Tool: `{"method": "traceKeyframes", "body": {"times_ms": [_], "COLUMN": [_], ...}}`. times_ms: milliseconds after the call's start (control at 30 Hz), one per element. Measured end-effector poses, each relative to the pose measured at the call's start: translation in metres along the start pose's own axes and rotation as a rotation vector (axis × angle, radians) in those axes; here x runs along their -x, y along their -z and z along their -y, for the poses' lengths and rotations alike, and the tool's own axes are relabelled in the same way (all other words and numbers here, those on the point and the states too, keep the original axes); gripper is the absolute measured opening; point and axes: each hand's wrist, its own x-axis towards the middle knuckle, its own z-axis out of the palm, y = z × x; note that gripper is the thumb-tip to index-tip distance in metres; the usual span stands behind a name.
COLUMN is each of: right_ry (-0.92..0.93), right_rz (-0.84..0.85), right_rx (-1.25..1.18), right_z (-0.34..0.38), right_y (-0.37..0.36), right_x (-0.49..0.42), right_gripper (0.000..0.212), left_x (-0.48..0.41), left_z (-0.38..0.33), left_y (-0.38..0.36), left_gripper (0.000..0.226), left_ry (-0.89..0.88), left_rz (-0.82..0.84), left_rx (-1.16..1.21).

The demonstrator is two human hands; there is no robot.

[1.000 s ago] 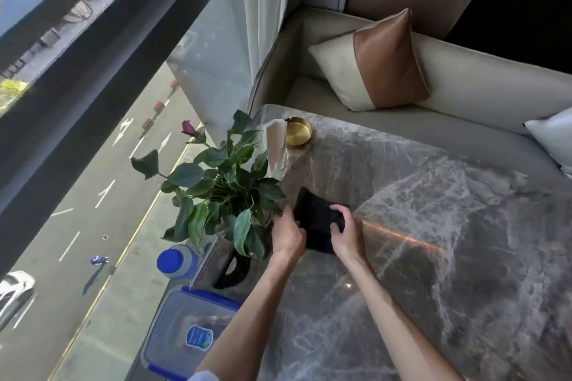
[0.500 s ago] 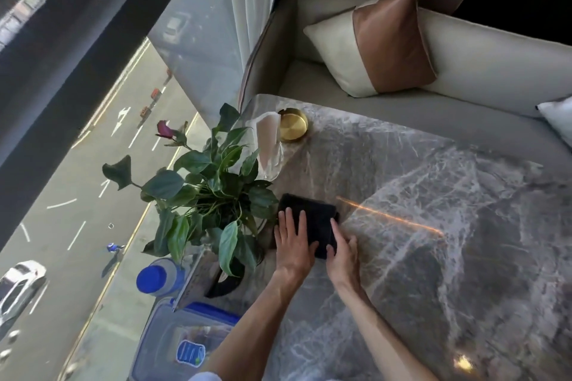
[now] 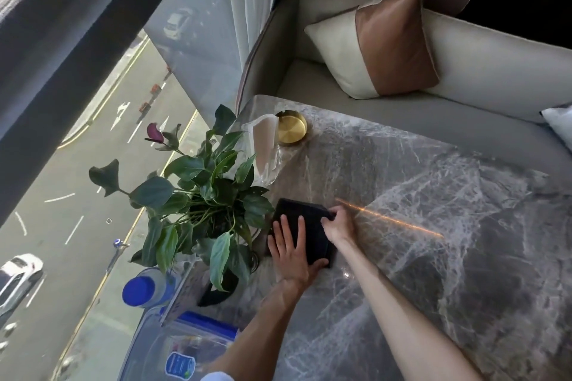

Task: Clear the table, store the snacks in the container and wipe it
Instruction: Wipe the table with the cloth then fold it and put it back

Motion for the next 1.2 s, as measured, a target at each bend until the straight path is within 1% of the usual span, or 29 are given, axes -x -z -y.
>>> {"method": "traceKeyframes", "body": {"times_ms": [67,167,233,267,333,367,500,533,600,667,733,800,867,933,1033,1133,1200], "right_ry": [0.098,0.259,0.355,0.446,0.63,0.663,0.532,0.525,0.568,0.646,0.701,0.712,0.682,0.637,0.6,0.561,0.527], "right_rz": [0.0,-0.207,-0.302,-0.307,-0.243,-0.207,-0.14,-0.134,-0.141,-0.156,-0.168,-0.155,-0.092,-0.051,-0.038,0.009,0.043], "right_rx": [0.121,0.234,0.278,0.318,0.436,0.479,0.473,0.48,0.519,0.587,0.657,0.686,0.715,0.721,0.739,0.763,0.766], "right_z": [0.002,-0.01,-0.017,-0.021,-0.025,-0.026,-0.019,-0.016,-0.013,-0.014,-0.021,-0.034,-0.049,-0.058,-0.058,-0.051,-0.047], "right_y": [0.008,0.015,0.013,0.011,0.011,0.013,0.018,0.018,0.016,0.015,0.016,0.014,0.01,0.008,0.007,0.008,0.007], "right_x": [0.001,0.012,0.019,0.02,0.02,0.019,0.017,0.018,0.021,0.029,0.041,0.051,0.058,0.058,0.056,0.056,0.059], "right_gripper": [0.02,0.017,0.022,0.029,0.04,0.042,0.044,0.046,0.051,0.056,0.06,0.061,0.072,0.083,0.086,0.086,0.088], "left_x": [0.0,-0.001,-0.001,-0.001,-0.002,-0.003,-0.004,-0.003,0.0,0.005,0.01,0.011,0.006,-0.003,-0.021,-0.03,-0.028], "left_z": [0.001,0.004,0.005,0.005,0.004,0.004,0.003,0.003,0.002,0.001,0.002,0.007,0.014,0.019,0.024,0.021,0.015], "left_y": [0.0,-0.002,-0.004,-0.003,-0.002,-0.001,0.01,0.012,0.013,0.012,0.012,0.012,0.017,0.028,0.045,0.053,0.056], "left_gripper": [0.119,0.115,0.114,0.115,0.117,0.12,0.128,0.128,0.125,0.113,0.096,0.083,0.08,0.083,0.097,0.107,0.106], "left_ry": [-0.012,-0.045,-0.051,-0.039,-0.034,-0.051,-0.093,-0.09,-0.086,-0.099,-0.129,-0.15,-0.18,-0.214,-0.222,-0.209,-0.193], "left_rz": [0.034,0.034,0.059,0.077,0.066,0.067,0.11,0.126,0.122,0.052,-0.004,-0.066,-0.07,-0.013,0.087,0.115,0.109], "left_rx": [0.01,0.015,0.03,0.047,0.041,0.028,0.022,0.03,0.061,0.09,0.055,0.015,0.024,-0.038,-0.168,-0.223,-0.27]}}
